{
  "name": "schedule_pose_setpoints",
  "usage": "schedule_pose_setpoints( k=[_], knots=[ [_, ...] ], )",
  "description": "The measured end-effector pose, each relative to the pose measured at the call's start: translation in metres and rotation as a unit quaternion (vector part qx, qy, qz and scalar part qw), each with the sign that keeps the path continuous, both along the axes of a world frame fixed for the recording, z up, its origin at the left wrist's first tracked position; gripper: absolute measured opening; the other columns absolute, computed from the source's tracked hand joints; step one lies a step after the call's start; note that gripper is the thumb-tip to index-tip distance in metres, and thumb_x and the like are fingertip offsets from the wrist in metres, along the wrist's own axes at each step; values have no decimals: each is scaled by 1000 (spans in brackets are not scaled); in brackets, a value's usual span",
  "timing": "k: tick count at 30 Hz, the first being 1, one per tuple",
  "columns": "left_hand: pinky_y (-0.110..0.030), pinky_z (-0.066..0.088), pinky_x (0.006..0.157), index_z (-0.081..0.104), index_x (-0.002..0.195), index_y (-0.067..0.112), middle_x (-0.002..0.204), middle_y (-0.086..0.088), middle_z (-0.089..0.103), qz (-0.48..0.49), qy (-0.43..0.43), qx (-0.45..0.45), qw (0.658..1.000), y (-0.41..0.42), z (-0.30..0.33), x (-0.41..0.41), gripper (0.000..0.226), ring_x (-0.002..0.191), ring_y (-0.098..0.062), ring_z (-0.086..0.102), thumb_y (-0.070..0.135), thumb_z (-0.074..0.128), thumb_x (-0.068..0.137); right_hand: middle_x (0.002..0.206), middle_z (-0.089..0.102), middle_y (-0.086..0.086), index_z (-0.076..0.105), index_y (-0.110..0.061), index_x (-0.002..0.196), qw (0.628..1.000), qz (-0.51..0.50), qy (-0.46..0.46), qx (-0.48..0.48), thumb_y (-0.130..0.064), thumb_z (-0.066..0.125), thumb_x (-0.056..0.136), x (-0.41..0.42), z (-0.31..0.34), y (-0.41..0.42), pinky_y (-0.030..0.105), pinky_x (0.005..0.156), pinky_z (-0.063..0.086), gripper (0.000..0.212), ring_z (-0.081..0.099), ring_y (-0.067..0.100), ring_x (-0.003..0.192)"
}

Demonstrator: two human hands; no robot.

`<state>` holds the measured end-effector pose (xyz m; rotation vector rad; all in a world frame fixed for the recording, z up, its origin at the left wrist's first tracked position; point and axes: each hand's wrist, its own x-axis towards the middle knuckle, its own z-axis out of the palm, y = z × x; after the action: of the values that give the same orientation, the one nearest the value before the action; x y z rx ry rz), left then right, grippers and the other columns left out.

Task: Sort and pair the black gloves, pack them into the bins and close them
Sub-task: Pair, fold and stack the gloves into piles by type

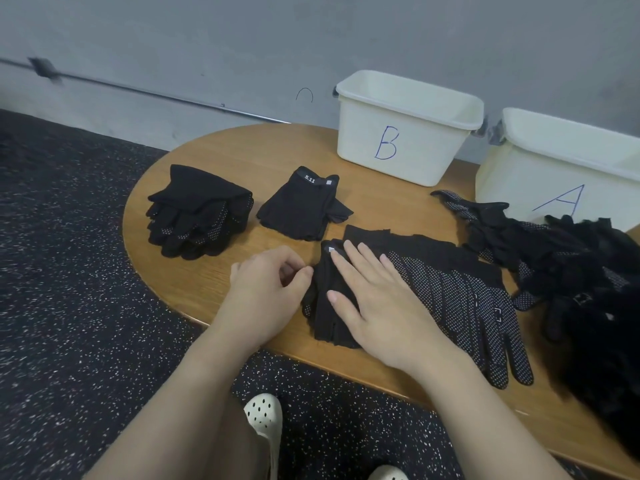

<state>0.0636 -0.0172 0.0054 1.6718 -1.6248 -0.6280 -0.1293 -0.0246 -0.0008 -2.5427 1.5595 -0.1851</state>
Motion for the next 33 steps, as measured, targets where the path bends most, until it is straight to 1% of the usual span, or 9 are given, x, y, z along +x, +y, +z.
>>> schedule_pose_setpoints(
  k=[3,8,11,15,19,24,27,30,33],
  knots=[
    [-49,43,106,67,98,35,89,18,65,-14,-23,-26,999,-1,-5,-5,7,92,-4,60,38,60,99,172,-10,-9,-2,-32,165,1000,-8,17,-10,-58,8,103,3,-4,1,30,125,-15,67,-19,6,155],
    [-38,32,108,67,121,28,105,18,62,-10,-58,-43,997,-6,-10,-19,27,102,-4,56,43,54,102,171,-16,-8,-9,-30,164,1000,-10,29,-4,-55,8,105,5,-4,1,31,125,-17,66,-24,6,154],
    [-44,35,112,66,125,26,105,15,65,-3,-52,-24,998,-14,-11,-23,27,104,-7,59,39,56,103,171,-16,-8,-10,-28,164,1000,-11,23,-3,-55,9,105,4,-4,1,31,125,-17,67,-23,6,154],
    [-48,40,111,67,120,25,95,15,65,-3,-41,-1,999,-20,-12,-26,20,99,-10,62,31,62,101,172,-12,-7,-4,-25,165,1000,-24,6,-14,-55,12,106,4,-3,6,32,127,-13,69,-20,5,155],
    [-48,39,112,68,122,25,103,11,70,2,-40,17,999,-23,-14,-26,22,106,-11,64,31,62,101,171,-15,-7,-4,-22,165,998,-67,5,-7,-67,9,101,-4,-4,17,32,127,-12,79,-21,6,155],
    [-43,32,116,63,131,24,107,11,67,-9,-68,35,997,-27,-11,-25,31,112,-15,64,34,60,102,170,-19,-1,-7,-16,165,993,-117,14,10,-76,7,95,-12,-5,26,34,128,-10,92,-19,8,156],
    [-49,39,113,68,121,26,103,12,70,-58,-19,56,997,-34,-5,-22,23,106,-12,65,37,58,103,171,-19,1,-6,-15,164,993,-118,14,5,-75,7,95,-10,-5,27,36,129,-7,93,-18,10,156],
    [-50,47,108,70,115,23,107,9,73,-90,47,68,993,-42,1,-24,22,108,-13,67,37,57,104,170,-21,1,-8,-15,164,993,-115,13,9,-74,9,96,-11,-6,26,36,129,-8,92,-20,10,156],
    [-46,51,106,66,132,20,121,2,70,-94,75,70,990,-48,3,-27,33,116,-16,64,34,61,103,169,-24,0,-10,-16,164,994,-111,11,14,-73,9,96,-13,-6,26,34,128,-11,91,-23,9,155]
  ],
)
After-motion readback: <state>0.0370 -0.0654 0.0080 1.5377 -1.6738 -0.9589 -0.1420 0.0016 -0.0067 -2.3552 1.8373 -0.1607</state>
